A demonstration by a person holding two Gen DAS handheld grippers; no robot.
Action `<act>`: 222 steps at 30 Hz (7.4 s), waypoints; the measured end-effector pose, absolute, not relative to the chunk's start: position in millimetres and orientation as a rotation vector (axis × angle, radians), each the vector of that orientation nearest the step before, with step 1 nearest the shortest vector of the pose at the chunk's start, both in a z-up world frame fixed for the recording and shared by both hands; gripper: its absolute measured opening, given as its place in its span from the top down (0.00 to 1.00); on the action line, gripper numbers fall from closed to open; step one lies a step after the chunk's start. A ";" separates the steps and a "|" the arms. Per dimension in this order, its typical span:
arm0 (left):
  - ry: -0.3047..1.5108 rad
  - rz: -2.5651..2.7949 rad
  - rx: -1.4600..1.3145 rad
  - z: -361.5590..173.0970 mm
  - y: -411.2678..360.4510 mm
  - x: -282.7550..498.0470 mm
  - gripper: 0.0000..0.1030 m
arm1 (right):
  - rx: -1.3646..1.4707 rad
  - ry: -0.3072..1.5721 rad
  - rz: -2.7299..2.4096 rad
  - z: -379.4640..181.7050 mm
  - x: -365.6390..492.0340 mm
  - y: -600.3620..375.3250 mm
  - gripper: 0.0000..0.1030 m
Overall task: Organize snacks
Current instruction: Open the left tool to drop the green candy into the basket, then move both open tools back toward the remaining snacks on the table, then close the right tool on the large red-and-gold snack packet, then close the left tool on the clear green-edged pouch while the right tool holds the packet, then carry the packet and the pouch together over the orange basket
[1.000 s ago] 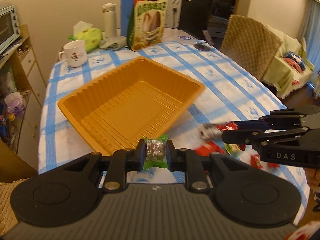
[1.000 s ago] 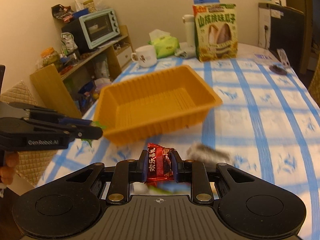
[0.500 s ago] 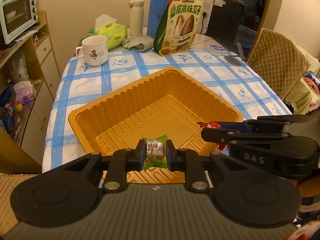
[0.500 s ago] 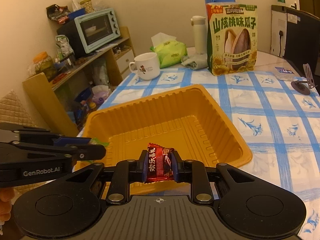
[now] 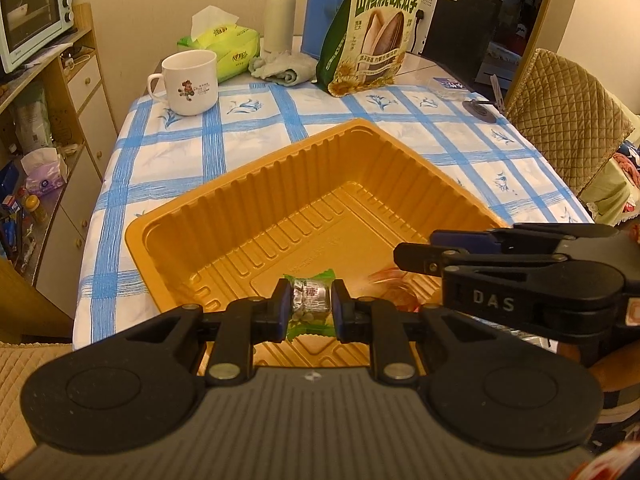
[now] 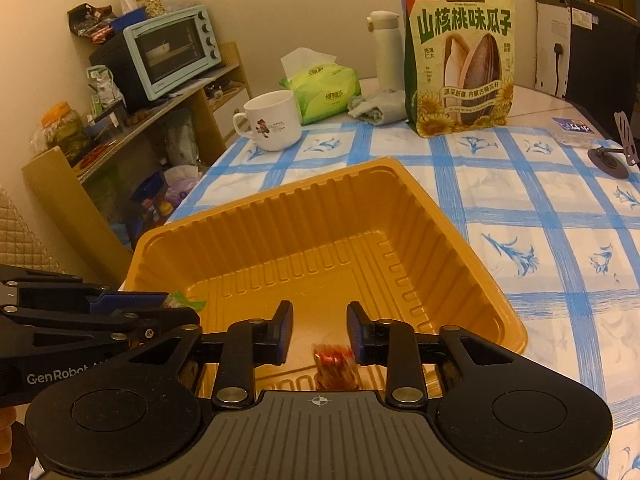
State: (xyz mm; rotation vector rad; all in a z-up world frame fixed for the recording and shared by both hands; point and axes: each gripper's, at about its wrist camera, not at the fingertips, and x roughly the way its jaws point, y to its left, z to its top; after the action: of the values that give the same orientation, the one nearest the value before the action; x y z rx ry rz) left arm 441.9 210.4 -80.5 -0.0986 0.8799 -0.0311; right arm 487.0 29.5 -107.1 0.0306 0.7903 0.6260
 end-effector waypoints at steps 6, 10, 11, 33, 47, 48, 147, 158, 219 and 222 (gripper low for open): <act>0.892 -0.030 -0.100 -85.2 212.2 446.2 0.82 | 0.040 0.794 0.609 -108.0 487.5 23.0 0.56; 0.892 -0.033 -0.098 -85.9 211.2 448.9 0.81 | 0.049 0.794 0.600 -108.0 485.9 18.2 0.55; 0.889 -0.035 -0.097 -85.5 210.6 448.9 0.81 | 0.049 0.794 0.596 -107.7 485.4 17.4 0.55; 0.814 -0.026 -0.107 -40.0 209.9 364.5 0.41 | 0.104 0.694 0.573 -57.6 395.6 -21.5 0.17; 0.789 -0.019 -0.125 -11.0 159.6 266.6 0.35 | 0.099 0.700 0.617 -33.7 307.0 -77.6 0.16; 0.789 -0.019 -0.125 -10.1 155.0 260.5 0.35 | 0.099 0.701 0.621 -33.0 302.1 -82.4 0.16; 0.850 -0.269 0.305 -109.1 76.7 277.7 0.35 | 0.128 0.915 0.264 -147.9 307.8 -191.7 0.75; 0.778 -0.457 0.550 -128.1 42.4 297.6 0.55 | 0.218 0.924 0.172 -138.8 288.7 -227.0 0.75; 0.979 -0.330 0.050 -96.7 60.7 290.1 0.79 | 0.238 0.896 0.223 -115.8 264.9 -231.4 0.75; 0.947 -0.295 0.022 -81.5 71.6 289.0 0.79 | 0.214 0.888 0.269 -108.1 273.5 -219.6 0.75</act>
State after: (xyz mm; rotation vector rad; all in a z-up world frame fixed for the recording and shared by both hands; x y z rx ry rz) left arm 289.0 71.6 -81.5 0.0216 0.9473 -0.2953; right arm 273.5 -219.6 -108.1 0.2137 0.8883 0.2695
